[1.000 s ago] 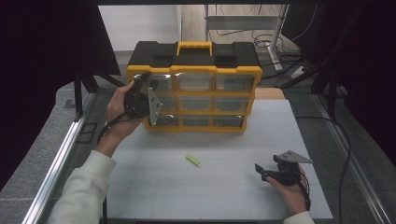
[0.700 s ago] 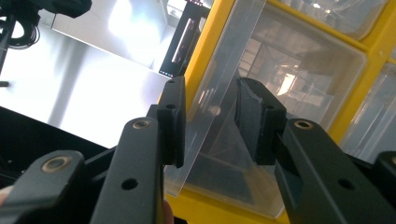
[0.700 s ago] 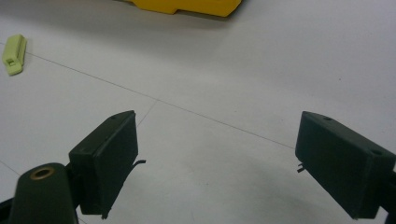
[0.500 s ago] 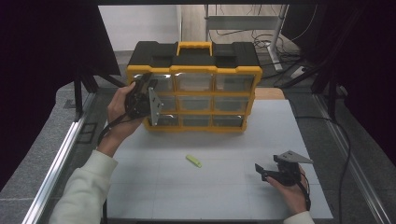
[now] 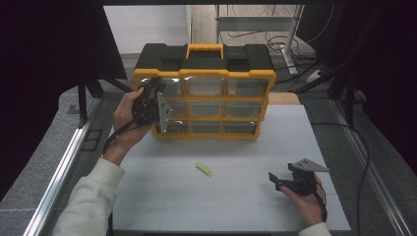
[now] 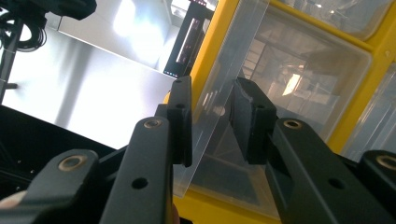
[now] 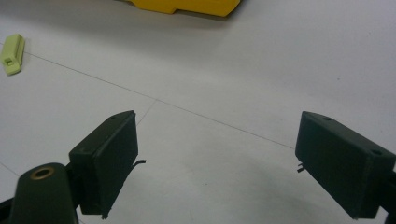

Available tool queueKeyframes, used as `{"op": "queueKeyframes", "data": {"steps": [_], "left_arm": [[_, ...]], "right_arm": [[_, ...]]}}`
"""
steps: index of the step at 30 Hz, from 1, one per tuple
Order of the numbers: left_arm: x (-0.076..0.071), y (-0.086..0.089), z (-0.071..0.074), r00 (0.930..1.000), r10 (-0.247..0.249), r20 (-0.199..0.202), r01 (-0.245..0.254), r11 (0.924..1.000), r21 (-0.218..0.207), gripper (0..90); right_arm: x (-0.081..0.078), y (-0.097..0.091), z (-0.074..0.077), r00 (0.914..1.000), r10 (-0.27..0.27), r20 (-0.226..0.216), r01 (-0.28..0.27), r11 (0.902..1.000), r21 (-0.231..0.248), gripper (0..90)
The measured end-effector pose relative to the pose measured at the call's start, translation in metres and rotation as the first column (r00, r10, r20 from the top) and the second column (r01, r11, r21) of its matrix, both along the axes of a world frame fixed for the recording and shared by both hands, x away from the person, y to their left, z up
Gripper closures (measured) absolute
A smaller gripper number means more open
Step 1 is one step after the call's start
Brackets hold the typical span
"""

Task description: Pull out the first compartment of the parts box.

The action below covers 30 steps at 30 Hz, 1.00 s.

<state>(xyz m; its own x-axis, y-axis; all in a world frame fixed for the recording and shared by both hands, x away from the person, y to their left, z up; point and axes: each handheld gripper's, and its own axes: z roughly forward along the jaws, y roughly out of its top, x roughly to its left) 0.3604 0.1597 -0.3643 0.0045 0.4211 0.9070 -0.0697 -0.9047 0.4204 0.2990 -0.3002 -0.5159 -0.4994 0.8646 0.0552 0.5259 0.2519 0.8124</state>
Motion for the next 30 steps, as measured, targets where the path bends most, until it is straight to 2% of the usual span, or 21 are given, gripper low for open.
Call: {"op": "queueKeyframes", "data": {"steps": [30], "left_arm": [[-0.0079, 0.0032, -0.0019, 0.9997, -0.023, 0.013, 0.023, 0.9997, -0.009, 69.9]], "right_arm": [[0.0, -0.0006, 0.0, 1.0, -0.001, 0.001, 0.001, 1.0, -0.001, 13.3]]}}
